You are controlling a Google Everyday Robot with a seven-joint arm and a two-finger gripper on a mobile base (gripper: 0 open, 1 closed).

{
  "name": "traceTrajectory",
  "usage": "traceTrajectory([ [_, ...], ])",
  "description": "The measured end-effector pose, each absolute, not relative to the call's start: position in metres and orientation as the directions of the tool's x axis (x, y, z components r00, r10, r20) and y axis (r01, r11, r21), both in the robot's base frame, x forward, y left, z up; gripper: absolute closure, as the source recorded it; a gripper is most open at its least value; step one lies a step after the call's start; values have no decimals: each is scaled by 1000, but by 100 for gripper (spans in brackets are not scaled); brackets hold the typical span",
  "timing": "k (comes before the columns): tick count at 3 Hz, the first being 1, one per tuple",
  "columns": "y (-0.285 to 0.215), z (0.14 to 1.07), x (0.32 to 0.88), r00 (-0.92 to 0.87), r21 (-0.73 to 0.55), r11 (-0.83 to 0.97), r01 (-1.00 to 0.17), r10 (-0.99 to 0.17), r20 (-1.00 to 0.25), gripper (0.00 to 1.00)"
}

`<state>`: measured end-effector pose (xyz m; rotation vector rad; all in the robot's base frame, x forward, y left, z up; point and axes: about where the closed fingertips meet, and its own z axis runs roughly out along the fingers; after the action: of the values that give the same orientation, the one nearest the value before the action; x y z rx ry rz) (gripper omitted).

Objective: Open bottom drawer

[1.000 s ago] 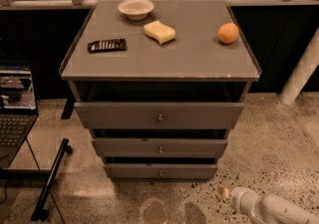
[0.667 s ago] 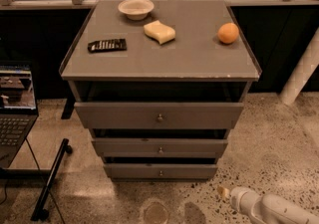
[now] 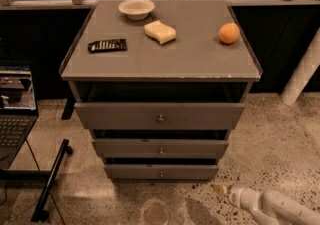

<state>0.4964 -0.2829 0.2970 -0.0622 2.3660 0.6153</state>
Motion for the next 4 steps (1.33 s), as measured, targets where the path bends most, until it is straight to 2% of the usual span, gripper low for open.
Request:
traceTrajectory([
  [1, -278, 280, 526, -761, 491, 831, -262, 135, -634, 100],
  [2, -278, 280, 526, -761, 491, 831, -262, 135, -634, 100],
  [4, -267, 241, 539, -742, 550, 798, -245, 211, -637, 100],
])
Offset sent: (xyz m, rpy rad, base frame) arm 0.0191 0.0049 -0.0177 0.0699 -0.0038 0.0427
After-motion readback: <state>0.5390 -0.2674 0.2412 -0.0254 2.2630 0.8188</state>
